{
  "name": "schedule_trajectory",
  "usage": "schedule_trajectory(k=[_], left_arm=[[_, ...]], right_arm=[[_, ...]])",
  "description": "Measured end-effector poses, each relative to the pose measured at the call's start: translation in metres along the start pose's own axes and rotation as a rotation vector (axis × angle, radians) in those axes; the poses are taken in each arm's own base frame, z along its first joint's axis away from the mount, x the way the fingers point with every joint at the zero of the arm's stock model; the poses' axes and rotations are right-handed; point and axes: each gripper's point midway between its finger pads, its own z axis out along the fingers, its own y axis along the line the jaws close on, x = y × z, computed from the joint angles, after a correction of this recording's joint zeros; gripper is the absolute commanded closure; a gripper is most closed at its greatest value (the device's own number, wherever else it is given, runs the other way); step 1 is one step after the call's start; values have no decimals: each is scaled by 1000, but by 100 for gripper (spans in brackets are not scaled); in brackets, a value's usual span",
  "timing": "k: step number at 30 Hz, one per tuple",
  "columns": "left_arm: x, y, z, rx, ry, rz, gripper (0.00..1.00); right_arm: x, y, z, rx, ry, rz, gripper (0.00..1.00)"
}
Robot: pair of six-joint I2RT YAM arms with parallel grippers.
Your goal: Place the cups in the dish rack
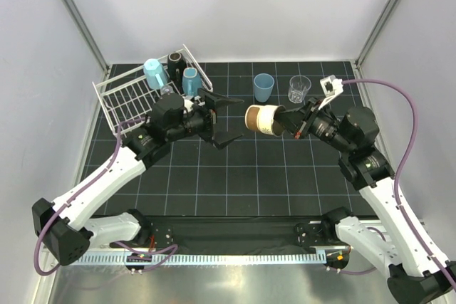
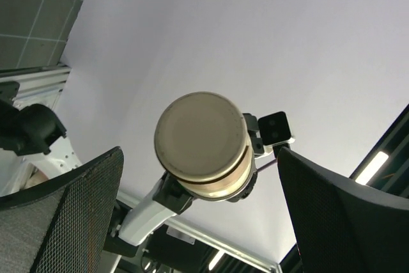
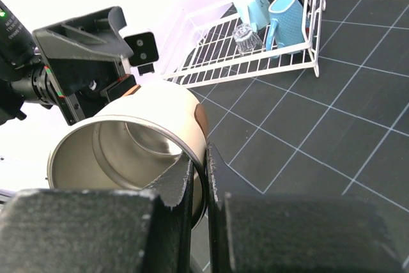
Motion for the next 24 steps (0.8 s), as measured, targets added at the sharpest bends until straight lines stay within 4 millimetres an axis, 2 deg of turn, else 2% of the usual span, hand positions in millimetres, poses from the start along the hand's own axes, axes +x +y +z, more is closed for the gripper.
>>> schedule_trajectory(k=[6,13,19,24], left_arm=[[4,-8,5,34,16,-7,0],[6,4,27,0,37,-11,3],[9,-1,29,25,48,-3,13],[9,-3,29,32,49,1,32]], right_arm=[[7,6,10,-19,20,-2,96],[16,13,20,-33,39,-9,96],[16,15,23,-31,31,-31,96],[11,16,24,-31,4,-43,96]])
